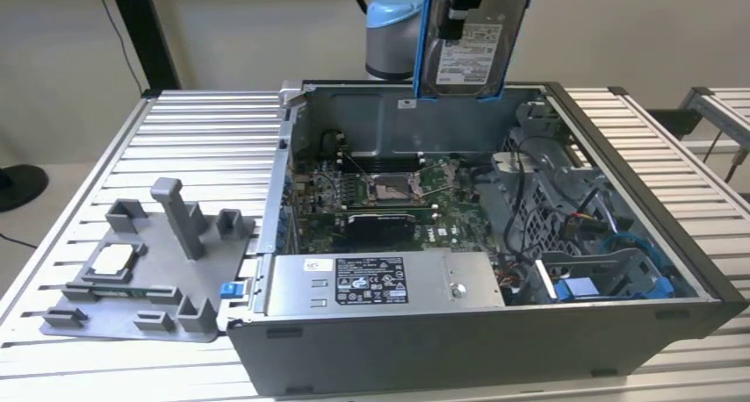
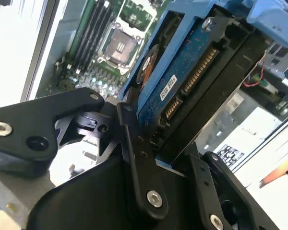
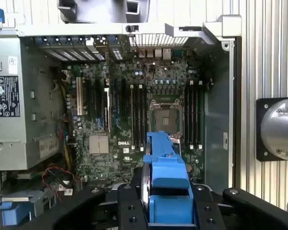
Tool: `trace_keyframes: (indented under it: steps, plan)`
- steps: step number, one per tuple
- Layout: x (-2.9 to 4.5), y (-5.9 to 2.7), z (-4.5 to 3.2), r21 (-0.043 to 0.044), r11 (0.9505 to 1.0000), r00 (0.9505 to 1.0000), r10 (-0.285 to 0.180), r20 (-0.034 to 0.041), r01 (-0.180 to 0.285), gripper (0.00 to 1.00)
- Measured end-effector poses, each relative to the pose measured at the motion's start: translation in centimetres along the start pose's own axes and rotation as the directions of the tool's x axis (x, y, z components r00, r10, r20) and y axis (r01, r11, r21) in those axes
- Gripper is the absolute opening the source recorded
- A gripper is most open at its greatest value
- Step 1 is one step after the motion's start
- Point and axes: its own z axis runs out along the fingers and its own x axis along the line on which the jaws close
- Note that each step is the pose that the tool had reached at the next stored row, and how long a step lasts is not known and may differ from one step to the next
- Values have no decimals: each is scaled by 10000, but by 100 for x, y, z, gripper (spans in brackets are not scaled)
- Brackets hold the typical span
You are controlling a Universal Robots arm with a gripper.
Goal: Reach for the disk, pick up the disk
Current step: 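Pick up the disk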
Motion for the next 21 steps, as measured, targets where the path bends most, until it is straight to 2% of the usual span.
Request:
trace_keyframes:
  steps: [11, 19, 21]
  plan:
    - [-24, -480, 40, -10, 10000, 10000, 1, -3, -1, 0]
    - [-37, -736, 43, -10, 10000, 10000, 0, -3, 0, 0]
    - [-40, -776, 43, -10, 10000, 10000, 0, -3, 0, 0]
